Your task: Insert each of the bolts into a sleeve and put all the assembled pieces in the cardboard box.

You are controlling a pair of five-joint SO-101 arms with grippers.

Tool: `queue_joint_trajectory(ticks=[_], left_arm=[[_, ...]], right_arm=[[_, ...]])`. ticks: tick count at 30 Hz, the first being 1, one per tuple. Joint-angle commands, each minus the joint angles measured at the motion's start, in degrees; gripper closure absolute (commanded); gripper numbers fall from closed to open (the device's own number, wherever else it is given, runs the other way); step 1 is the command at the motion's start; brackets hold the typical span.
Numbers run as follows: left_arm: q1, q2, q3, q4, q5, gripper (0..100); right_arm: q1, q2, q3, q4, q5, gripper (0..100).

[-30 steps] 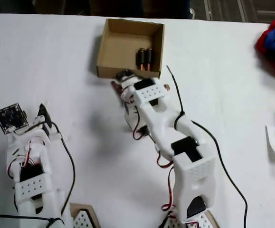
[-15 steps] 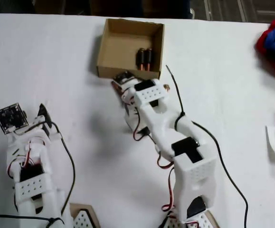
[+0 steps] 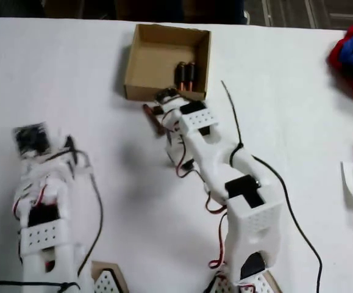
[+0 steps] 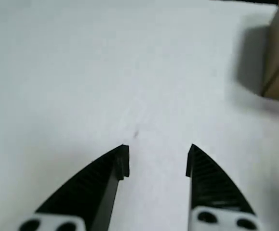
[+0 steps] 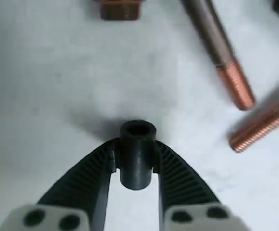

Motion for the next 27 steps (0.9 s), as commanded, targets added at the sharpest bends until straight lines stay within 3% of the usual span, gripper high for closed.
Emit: queue_joint_trajectory(ticks=[1, 6, 10, 13, 18, 22, 27], left_arm=[[8.88, -0.79, -9.10, 11.96, -8.97, 79], [17.67, 5.27, -21.49, 20.92, -11.69, 79], [22.59, 26.11, -37.49, 26.99, -17.23, 79], [23.91, 45.45, -57.36, 38.42, -17.05, 79], [26.37, 69.98, -94.02, 58.11, -5.27, 79], [28.57, 83.96, -117.41, 67.52, 2.90, 79], [31.82, 98.81, -135.60, 73.93, 17.58, 79]], right_arm=[[5.85, -17.63, 4.66, -0.04, 1.41, 97.7], [9.98, -46.90, 29.01, -5.14, 9.05, 97.8], [16.75, -66.24, 45.19, -9.80, 8.88, 97.8], [22.46, -76.44, 52.48, -12.79, 6.24, 97.8], [25.71, -84.70, 63.38, -19.65, 1.67, 97.8], [25.54, -86.29, 70.68, -27.82, 0.53, 97.8], [24.66, -85.93, 70.77, -28.00, 1.05, 97.8]])
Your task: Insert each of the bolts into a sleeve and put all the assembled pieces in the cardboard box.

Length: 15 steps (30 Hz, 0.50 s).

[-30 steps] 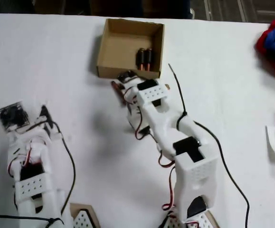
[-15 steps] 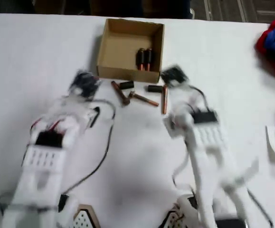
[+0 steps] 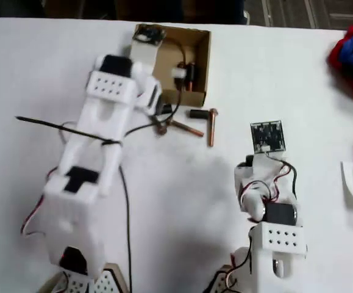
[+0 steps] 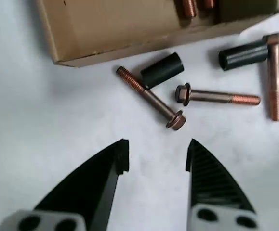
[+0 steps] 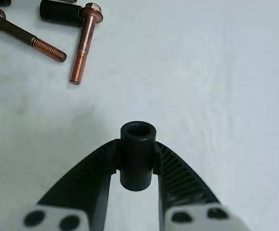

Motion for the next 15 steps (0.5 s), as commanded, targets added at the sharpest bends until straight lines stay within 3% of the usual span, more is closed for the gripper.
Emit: queue_joint_trajectory(ticks=[1, 4, 15], left_arm=[[1.85, 8.88, -14.55, 3.78, 10.99, 79], [1.67, 15.82, -20.44, 5.71, 15.03, 79], [1.41, 28.22, -32.84, 11.16, 15.21, 79]], right_arm=[[-0.48, -1.45, -0.35, -1.19, 0.09, 97.8], [-0.66, -1.63, -0.35, -1.19, 0.09, 97.8], [-0.66, -1.45, -0.35, -1.45, -0.18, 97.8]])
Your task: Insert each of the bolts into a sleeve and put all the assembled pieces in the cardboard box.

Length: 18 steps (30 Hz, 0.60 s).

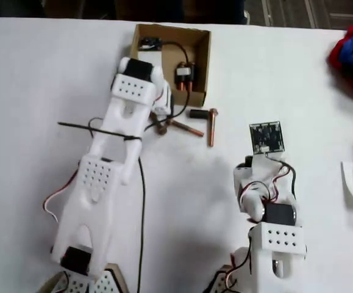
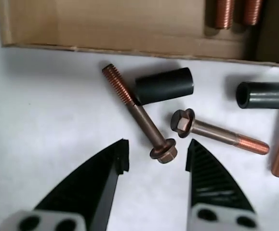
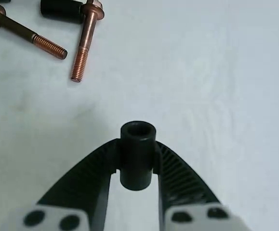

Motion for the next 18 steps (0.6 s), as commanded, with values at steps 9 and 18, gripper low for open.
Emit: queue_joint_trajectory(ticks=[9, 18], left_arm=[[0.09, 6.51, -3.30, 0.79, 0.44, 79], [0.26, 7.30, -3.38, 2.11, -8.97, 96]], right_arm=[[-0.31, -1.27, -0.44, -1.27, -0.26, 97.8], [-0.22, -1.27, -0.44, -1.27, -0.26, 97.8]])
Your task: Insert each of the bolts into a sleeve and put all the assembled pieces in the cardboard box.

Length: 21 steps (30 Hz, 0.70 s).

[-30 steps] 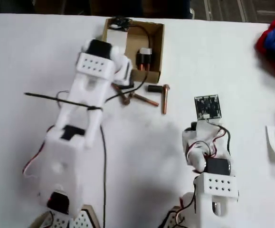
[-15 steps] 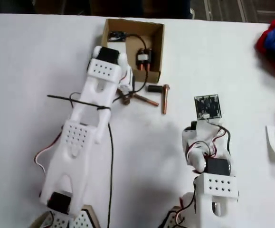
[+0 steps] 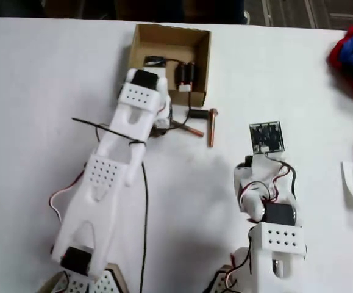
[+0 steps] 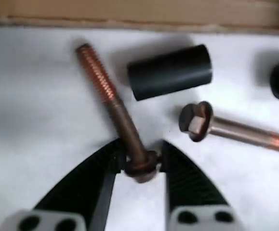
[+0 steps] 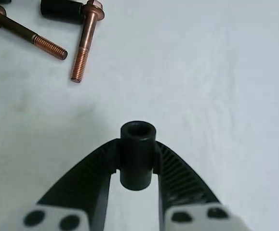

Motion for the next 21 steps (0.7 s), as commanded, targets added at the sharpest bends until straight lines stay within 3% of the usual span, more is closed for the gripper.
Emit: queue_joint_trajectory(ticks=[1, 5, 8, 17, 19, 21], left_arm=[[-0.09, -0.88, -1.80, 1.49, -8.26, 97], [-0.18, -5.63, 0.40, 1.76, -18.73, 98], [-0.26, -13.80, 6.81, 1.76, -21.80, 98], [-3.60, -43.87, 50.24, 1.58, -23.21, 98], [-6.42, -49.85, 58.51, 1.41, -30.68, 98], [-8.18, -54.42, 62.90, 0.97, -45.63, 98]], right_arm=[[-0.13, -1.27, -0.44, -1.19, -0.26, 97.8], [-0.13, -1.27, -0.35, -1.27, -0.26, 97.8], [-0.13, -1.27, -0.35, -1.27, -0.26, 97.8], [-0.13, -1.36, -0.35, -1.27, -0.26, 97.8], [-0.13, -1.45, -0.35, -1.27, -0.26, 97.8], [-0.13, -1.45, -0.35, -1.27, -0.26, 97.8]])
